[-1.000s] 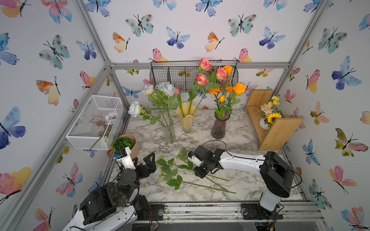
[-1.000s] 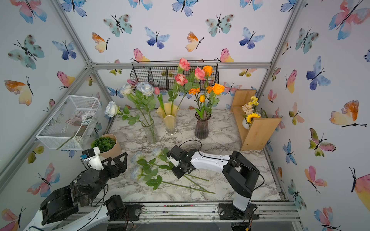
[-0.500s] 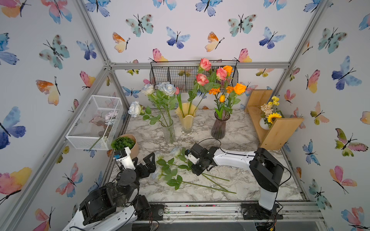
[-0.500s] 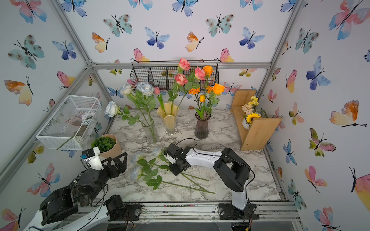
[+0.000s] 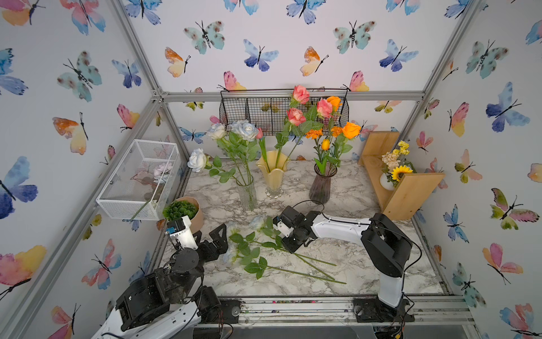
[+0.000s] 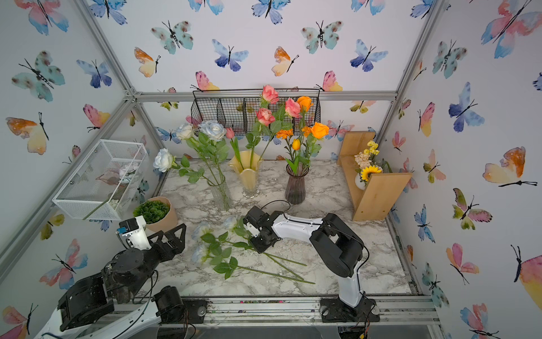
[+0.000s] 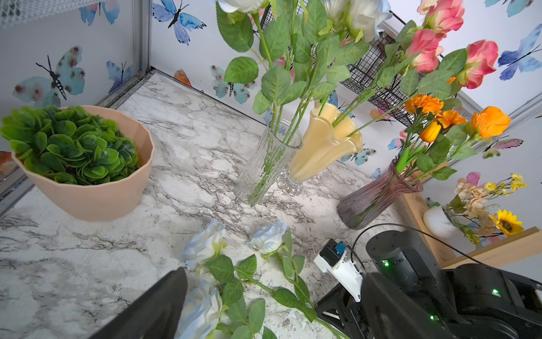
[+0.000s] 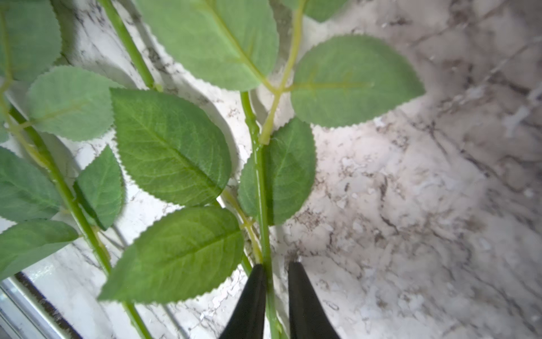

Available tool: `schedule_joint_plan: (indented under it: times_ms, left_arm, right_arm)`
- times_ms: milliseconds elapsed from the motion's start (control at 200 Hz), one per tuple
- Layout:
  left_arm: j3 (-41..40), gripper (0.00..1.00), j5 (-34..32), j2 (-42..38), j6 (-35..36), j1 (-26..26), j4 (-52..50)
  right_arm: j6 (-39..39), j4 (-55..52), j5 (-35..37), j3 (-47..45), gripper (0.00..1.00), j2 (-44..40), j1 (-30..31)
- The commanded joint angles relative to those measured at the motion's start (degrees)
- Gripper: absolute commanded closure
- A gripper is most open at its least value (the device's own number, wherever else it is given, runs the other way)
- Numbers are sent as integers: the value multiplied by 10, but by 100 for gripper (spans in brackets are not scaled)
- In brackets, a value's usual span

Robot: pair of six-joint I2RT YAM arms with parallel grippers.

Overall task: Arrange the flowers in different vases according to their colors
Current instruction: Pick up the flower at the center of the board.

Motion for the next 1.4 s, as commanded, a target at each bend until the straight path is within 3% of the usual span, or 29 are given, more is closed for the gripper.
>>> schedule_joint_plan:
  times_ms: [0,170,871,1106,1397]
  left_arm:
    - [2,1,-11,-1,1,3,-3]
    - [2,1,-9,4,2,3,-2]
    - [1,1,-9,-11,3,3,-1]
    - [1,1,-9,-12,3,3,-1]
    - [1,1,-9,-9,3,3,0]
  right_arm:
    - [0,-16,7,5,80,-10,-2]
    - [6,-13,2,-7,78,-27,-2]
    - [-3,-39,34,17,80,40,-2]
    - [-21,-42,52,19,97,19,-2]
    - [-74,-52,90,47,98,-61,-2]
